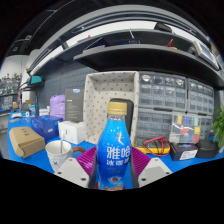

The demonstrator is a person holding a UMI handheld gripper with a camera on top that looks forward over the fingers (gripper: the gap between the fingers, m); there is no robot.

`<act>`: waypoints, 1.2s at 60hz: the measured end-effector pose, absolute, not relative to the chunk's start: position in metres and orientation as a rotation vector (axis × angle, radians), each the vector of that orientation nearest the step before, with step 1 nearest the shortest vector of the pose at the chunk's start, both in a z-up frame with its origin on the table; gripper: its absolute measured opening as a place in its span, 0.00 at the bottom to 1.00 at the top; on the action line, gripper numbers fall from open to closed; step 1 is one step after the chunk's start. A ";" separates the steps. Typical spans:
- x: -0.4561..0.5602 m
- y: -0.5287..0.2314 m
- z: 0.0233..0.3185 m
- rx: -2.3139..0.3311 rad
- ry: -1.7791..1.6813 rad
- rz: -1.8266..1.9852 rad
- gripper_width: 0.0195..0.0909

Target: Pour water

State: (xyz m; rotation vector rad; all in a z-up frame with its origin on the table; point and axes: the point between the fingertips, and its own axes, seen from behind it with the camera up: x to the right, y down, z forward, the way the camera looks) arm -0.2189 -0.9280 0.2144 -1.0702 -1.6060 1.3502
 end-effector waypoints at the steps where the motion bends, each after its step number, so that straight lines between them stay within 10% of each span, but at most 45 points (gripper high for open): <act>1: -0.218 -0.928 0.214 -1.070 -1.613 1.344 0.47; 8: -0.207 -0.915 0.213 -1.131 -1.604 1.305 0.87; 72: -0.011 -0.837 0.232 -1.404 -1.417 1.095 0.92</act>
